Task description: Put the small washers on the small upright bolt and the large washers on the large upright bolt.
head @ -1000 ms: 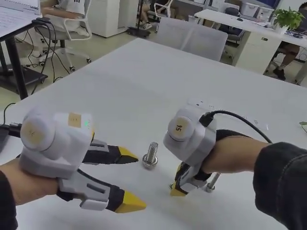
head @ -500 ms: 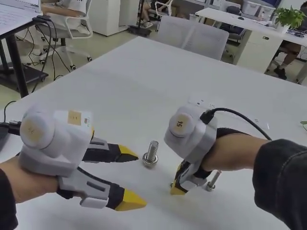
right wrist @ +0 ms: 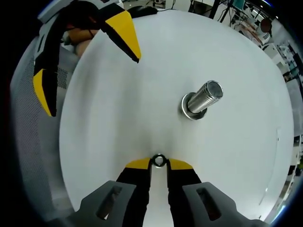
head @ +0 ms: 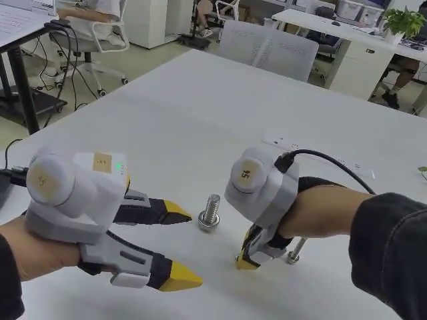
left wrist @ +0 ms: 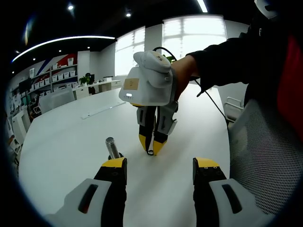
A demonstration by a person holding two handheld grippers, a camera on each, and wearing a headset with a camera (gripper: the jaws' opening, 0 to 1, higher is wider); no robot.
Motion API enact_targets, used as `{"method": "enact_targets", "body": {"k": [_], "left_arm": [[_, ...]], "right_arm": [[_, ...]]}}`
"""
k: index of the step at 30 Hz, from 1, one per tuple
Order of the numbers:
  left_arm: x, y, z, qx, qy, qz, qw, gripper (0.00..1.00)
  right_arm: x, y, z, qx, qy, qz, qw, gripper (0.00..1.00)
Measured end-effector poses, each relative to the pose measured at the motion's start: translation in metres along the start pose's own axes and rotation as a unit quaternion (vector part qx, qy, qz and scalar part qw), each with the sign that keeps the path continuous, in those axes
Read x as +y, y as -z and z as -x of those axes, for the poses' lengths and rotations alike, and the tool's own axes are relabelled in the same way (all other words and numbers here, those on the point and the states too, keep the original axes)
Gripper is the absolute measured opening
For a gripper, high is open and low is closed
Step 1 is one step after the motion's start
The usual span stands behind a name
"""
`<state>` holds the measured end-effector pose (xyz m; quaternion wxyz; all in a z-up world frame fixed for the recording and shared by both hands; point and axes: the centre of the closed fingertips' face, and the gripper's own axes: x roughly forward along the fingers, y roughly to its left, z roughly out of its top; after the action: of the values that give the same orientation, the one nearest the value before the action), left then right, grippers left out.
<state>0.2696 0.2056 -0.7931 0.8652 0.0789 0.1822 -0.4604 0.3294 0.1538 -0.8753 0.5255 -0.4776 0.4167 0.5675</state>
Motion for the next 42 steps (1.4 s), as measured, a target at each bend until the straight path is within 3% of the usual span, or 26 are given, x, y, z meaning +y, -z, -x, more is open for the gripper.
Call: {"method": "enact_targets", "body": {"k": [14, 23, 42], "left_arm": [[-0.001, -0.001, 0.0, -0.001, 0.001, 0.0, 1.0, 0.55], [-0.002, -0.001, -0.002, 0.001, 0.005, -0.001, 1.0, 0.55], [-0.003, -0.002, -0.003, 0.001, 0.007, -0.003, 1.0, 0.55]], "right_arm": [[0.004, 0.005, 0.002, 0.0, -0.001, 0.001, 1.0, 0.14], [0.006, 0.013, 0.013, -0.004, 0.005, -0.006, 1.0, 0.14], [0.025, 0.054, 0.03, -0.008, 0.019, -0.046, 0.9987, 0.14]]}}
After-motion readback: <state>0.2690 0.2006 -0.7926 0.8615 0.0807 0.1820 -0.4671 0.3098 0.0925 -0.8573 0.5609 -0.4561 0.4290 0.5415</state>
